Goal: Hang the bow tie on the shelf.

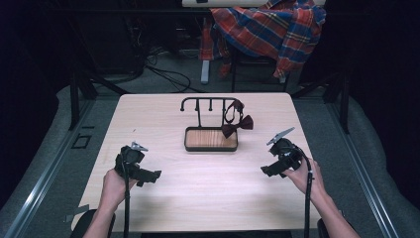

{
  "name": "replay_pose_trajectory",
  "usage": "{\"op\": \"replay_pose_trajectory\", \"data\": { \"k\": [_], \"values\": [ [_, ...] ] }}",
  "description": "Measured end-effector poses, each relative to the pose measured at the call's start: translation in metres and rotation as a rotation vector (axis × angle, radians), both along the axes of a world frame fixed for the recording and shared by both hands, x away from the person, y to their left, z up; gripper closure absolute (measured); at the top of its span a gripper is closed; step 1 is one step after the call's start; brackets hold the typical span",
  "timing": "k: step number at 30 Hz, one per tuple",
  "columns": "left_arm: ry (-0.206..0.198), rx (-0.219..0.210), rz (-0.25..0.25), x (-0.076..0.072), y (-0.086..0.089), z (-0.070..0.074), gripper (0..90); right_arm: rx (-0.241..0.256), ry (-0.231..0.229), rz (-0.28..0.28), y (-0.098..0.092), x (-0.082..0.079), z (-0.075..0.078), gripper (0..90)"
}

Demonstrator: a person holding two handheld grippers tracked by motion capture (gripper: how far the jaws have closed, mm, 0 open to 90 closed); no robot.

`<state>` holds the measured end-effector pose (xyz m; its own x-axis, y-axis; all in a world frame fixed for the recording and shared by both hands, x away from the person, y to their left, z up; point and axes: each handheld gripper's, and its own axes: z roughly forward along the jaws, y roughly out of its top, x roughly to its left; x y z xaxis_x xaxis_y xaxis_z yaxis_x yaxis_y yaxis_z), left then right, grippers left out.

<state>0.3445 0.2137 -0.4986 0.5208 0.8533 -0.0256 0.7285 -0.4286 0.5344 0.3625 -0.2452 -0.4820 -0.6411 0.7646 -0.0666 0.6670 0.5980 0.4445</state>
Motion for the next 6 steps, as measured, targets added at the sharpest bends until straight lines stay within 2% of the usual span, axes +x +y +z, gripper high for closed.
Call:
{"op": "replay_pose_trajectory", "data": {
  "k": [1,2,3,6],
  "values": [
    [-0.001,0.001,0.0,0.0,0.0,0.0,0.3,-0.004,0.007,0.001,-0.0005,0.0,-0.0009,14.1],
    [-0.002,0.004,0.0,0.0,-0.0001,0.0001,0.2,0.041,-0.019,-0.034,0.0008,-0.0018,-0.0058,14.1],
    [-0.004,0.005,0.001,0.0,-0.0004,0.0001,0.3,-0.007,0.004,-0.006,-0.001,-0.0004,-0.0026,14.1],
    [-0.01,0.01,0.001,0.0001,-0.001,0.0003,0.3,-0.01,-0.008,-0.006,-0.0003,-0.0006,-0.0037,14.2]
  ]
}}
